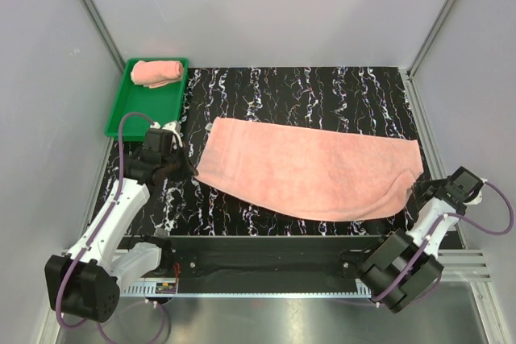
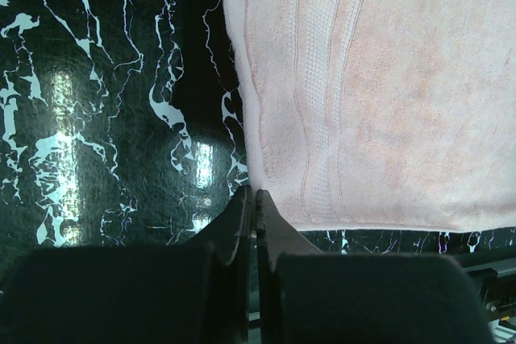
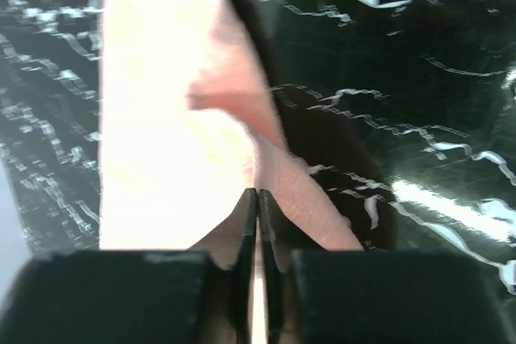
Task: Roll the towels
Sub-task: Fold the towel
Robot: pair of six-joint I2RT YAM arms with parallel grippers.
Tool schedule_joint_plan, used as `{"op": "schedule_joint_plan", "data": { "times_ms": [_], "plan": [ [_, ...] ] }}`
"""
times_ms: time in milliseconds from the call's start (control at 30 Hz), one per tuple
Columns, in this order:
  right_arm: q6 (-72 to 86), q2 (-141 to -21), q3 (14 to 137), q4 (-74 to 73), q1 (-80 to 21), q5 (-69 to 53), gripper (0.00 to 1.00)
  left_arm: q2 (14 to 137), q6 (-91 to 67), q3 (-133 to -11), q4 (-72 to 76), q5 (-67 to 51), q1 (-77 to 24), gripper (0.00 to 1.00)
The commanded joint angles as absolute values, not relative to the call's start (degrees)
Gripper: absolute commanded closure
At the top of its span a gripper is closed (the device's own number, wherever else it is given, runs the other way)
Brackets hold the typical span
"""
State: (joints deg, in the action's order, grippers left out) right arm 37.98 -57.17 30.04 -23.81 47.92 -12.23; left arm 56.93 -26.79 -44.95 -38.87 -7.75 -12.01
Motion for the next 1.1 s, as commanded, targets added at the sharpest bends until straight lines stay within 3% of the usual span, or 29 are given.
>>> {"op": "schedule_joint_plan", "data": {
  "times_ms": [0,600,800,1067],
  "plan": [
    [38.5,-52.5,29.0,-25.7,46.7,-14.9,0.95,56.1,-26.3,-45.2,-36.7,-7.7,-12.0,1.00],
    [35.7,-48.3,31.3,-29.4,45.6,-20.6,1.00,55.8,-26.4,-45.2,-36.8,-7.2,-12.0,1.00],
    [35.2,-45.4,38.4,-34.3,45.6,-19.3,1.00,54.4,-27.0,-45.8,-37.3,-4.7,-12.0,1.00],
    [36.6,-55.3,46.3,-36.3,45.6,-14.3,1.00,57.5,-28.7,-49.9,-37.8,-1.4,-12.0,1.00]
  ]
}}
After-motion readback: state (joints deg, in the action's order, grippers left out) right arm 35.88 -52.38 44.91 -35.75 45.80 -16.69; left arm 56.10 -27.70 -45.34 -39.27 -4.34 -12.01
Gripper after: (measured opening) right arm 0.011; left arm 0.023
